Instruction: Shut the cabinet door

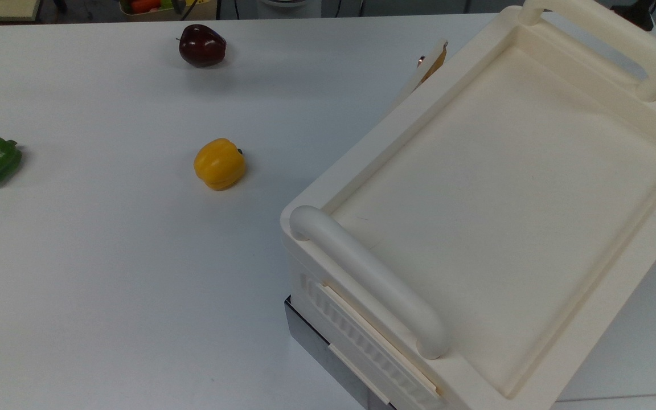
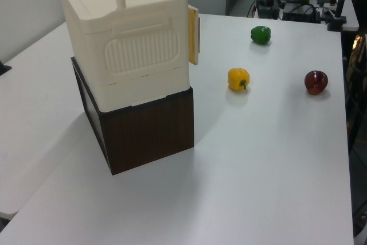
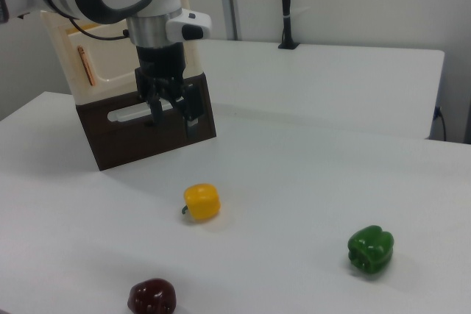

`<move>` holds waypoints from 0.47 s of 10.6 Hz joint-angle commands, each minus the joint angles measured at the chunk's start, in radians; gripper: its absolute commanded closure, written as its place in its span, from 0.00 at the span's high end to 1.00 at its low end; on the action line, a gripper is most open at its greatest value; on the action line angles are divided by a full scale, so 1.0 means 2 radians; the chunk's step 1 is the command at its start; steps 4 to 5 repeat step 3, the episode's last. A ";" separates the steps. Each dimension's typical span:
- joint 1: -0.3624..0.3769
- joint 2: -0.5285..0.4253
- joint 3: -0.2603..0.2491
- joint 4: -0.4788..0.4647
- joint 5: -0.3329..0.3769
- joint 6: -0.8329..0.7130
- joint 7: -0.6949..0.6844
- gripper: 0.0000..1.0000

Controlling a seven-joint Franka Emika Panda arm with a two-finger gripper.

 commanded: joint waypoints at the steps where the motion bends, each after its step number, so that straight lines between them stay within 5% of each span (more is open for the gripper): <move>1: 0.005 -0.011 -0.006 -0.007 0.003 -0.011 -0.003 1.00; 5: 0.005 -0.012 -0.007 -0.007 0.003 -0.015 -0.003 1.00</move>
